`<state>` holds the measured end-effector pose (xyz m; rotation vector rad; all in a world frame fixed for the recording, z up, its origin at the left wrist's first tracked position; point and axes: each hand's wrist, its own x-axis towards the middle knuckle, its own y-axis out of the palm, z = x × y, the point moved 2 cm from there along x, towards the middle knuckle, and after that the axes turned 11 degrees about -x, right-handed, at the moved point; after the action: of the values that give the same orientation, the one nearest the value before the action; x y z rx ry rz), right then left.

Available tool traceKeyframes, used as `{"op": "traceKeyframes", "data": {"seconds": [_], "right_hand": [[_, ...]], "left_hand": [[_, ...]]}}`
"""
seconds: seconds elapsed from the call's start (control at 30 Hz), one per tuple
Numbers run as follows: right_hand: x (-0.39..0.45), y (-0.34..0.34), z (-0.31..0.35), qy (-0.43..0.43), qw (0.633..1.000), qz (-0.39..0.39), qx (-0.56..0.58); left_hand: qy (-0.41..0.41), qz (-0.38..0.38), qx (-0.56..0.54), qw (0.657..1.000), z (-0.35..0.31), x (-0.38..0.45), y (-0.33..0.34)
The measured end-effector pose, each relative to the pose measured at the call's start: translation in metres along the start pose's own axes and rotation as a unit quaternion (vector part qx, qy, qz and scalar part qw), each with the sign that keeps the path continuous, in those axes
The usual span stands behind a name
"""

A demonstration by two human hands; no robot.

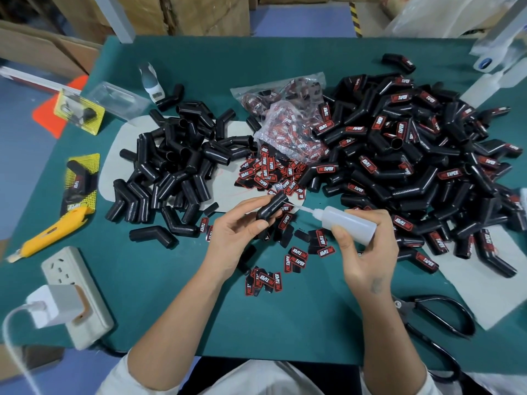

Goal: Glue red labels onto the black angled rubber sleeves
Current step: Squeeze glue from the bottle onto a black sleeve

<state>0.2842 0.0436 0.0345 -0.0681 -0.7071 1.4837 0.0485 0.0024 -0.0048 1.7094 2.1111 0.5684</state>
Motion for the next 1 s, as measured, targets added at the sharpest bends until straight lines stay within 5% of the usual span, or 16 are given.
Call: {"op": "traceKeyframes", "data": {"seconds": [1.0], "right_hand": [[-0.0008,0.0006,-0.0023,-0.001,1.0,0.004,0.001]], "left_hand": [[-0.005,0.002,-0.019,1.0,0.0014,-0.0005,-0.0003]]}}
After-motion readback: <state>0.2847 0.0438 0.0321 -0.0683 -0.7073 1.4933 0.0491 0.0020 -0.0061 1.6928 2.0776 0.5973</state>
